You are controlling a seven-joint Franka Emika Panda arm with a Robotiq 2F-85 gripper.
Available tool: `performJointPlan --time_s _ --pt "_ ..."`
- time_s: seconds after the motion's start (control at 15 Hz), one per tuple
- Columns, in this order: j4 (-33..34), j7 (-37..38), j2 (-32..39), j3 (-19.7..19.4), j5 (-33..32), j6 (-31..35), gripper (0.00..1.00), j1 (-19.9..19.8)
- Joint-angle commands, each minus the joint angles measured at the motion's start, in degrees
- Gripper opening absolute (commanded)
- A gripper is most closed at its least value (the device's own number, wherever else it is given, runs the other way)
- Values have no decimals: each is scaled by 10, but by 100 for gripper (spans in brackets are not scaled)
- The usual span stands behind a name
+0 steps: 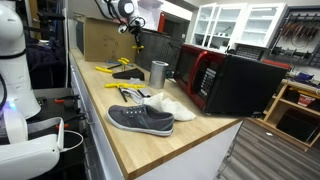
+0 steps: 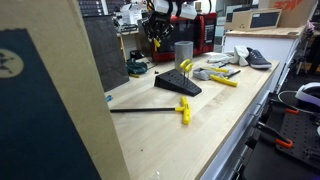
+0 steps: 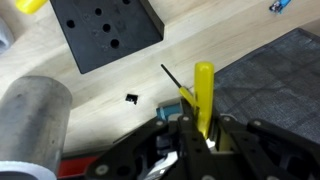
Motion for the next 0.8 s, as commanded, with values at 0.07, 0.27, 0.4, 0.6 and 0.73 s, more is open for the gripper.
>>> performJointPlan --time_s 0.07,0.27,0.4,0.6,0.73 --pt "-5 0 -6 14 3 0 16 -14" --pt "-4 2 -7 13 -1 4 4 -15" --pt "-8 64 -13 7 -28 23 4 -14" --pt "-15 166 -22 4 -67 30 4 -16" --pt "-24 231 -28 6 -74 29 4 -17"
